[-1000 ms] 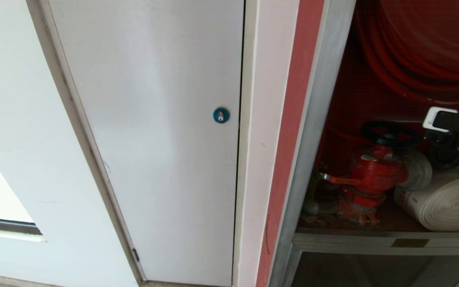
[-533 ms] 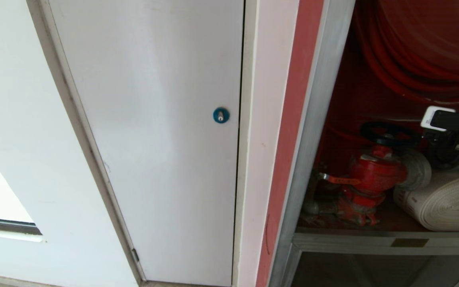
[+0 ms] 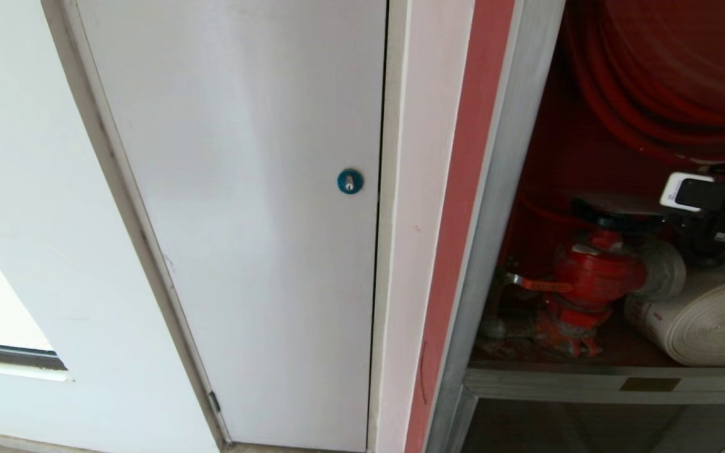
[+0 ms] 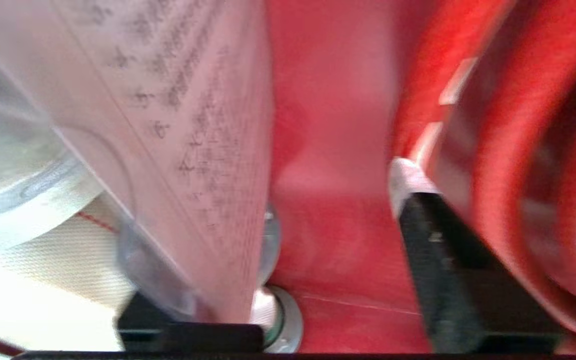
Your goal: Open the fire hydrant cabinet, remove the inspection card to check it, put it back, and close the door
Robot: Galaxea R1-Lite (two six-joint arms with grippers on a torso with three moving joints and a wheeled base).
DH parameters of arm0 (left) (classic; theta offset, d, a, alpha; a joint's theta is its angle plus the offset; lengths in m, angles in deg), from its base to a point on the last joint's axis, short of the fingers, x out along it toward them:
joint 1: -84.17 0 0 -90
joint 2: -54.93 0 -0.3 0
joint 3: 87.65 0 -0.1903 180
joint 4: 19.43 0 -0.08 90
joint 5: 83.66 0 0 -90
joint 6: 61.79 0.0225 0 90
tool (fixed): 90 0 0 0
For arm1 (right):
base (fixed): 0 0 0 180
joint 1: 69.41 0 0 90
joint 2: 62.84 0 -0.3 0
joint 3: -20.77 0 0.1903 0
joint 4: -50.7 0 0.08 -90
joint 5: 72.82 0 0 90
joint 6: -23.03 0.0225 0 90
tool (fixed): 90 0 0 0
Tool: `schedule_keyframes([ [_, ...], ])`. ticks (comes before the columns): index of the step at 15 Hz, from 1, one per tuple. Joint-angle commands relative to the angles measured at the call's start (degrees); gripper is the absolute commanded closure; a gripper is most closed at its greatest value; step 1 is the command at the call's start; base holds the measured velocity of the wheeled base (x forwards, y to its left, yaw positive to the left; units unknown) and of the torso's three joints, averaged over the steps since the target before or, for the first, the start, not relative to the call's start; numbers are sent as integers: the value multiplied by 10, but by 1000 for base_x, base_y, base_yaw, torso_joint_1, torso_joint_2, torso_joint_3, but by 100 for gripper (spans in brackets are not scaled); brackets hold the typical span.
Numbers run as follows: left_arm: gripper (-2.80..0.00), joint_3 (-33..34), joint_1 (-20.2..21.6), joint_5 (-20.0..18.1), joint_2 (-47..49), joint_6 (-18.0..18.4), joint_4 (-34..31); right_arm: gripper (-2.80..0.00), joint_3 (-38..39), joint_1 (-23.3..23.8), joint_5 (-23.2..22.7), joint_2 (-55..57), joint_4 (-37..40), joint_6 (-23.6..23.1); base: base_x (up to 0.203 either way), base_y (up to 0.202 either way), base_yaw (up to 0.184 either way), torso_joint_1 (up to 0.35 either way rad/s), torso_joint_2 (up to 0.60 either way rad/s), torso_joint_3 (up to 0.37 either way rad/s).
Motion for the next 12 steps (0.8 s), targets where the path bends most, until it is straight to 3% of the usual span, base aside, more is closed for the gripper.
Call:
schedule_keyframes([
  [1,0,4,0,0,0,0,0,-280,8,0,0,-18,-1,-5,0,0,0,0,0,0],
  [12,0,4,0,0,0,0,0,-280,61,1,-2,-89,19,-39,0,0,0,0,0,0],
])
